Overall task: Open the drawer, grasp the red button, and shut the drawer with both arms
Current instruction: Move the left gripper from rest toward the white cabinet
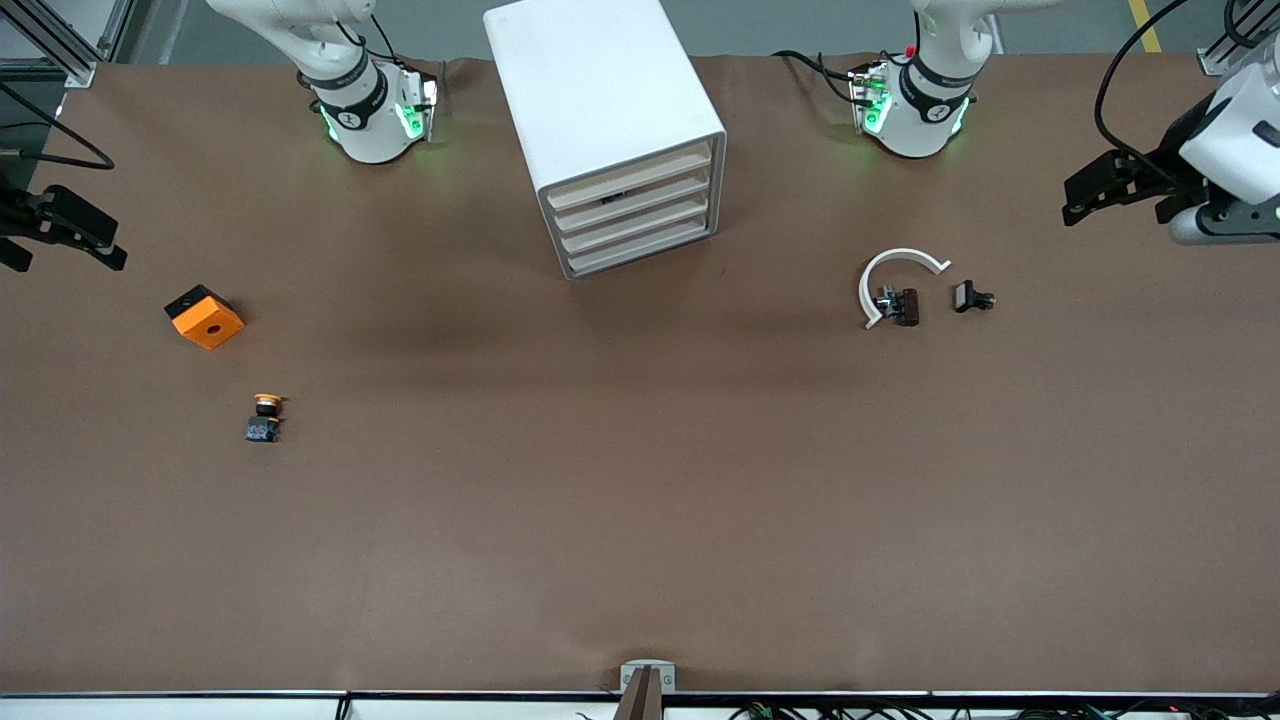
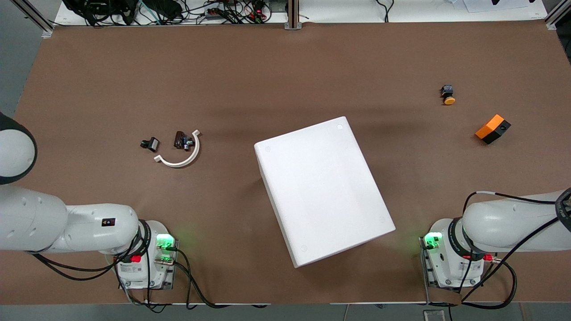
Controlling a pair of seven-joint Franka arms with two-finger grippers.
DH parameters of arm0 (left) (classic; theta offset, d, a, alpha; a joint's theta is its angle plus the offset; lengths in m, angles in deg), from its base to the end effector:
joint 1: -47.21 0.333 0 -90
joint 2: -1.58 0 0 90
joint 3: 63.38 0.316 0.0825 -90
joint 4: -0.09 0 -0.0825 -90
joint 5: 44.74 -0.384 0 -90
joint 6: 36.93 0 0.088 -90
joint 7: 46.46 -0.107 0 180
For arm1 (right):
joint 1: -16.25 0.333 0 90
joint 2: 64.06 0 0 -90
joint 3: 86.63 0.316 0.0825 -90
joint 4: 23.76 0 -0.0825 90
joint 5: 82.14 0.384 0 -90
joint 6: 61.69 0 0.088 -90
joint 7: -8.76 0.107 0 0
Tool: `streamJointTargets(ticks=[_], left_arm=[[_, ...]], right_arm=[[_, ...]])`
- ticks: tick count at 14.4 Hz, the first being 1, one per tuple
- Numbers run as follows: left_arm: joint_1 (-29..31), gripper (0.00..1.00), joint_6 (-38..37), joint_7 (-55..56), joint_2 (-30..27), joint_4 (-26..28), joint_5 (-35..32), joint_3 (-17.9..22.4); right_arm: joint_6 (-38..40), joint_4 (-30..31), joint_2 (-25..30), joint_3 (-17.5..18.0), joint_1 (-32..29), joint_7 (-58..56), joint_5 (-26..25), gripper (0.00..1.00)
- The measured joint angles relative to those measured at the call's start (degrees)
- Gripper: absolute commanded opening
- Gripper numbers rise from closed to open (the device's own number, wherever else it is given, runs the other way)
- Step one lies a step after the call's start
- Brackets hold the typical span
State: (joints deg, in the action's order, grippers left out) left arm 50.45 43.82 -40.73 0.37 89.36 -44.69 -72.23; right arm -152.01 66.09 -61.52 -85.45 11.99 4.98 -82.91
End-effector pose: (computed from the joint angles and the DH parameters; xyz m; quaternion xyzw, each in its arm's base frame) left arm 0.5279 -0.0529 0.6287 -0.9980 -0.0011 0.0634 0.0075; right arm 0.5408 -0.0303 0.6506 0.9996 0.0060 0.0258 0.0087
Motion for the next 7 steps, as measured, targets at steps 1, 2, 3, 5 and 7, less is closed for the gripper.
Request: streamJointTargets(ticks=[1,2,3,5,7], left_arm=[[0.0,1.0,0.0,0.0,1.6,0.1,0.0,0.0],[0.0,1.0,0.0,0.0,4.0,0.1,0.0,0.0],[-0.2,1.0,0.1,0.0,6.6,0.1,0.0,0.0],[-0.7,1.0,0.7,2.7,12.3,-0.1,0.0,-0.5],[-2.6,1.0,1.5,9.6,17.2,-1.4,0.1,-0.9]], right_arm=[[0.0,0.0,0.0,0.0,0.0,0.0,0.0,1.0],[0.0,0.0,0.0,0.0,0.0,0.0,0.0,1.0],[0.0,0.0,0.0,0.0,0.0,0.0,0.0,1.0],[0.0,0.0,0.0,0.0,0.0,0.0,0.0,1.0],[0.0,0.0,0.0,0.0,0.0,0.0,0.0,1.0]])
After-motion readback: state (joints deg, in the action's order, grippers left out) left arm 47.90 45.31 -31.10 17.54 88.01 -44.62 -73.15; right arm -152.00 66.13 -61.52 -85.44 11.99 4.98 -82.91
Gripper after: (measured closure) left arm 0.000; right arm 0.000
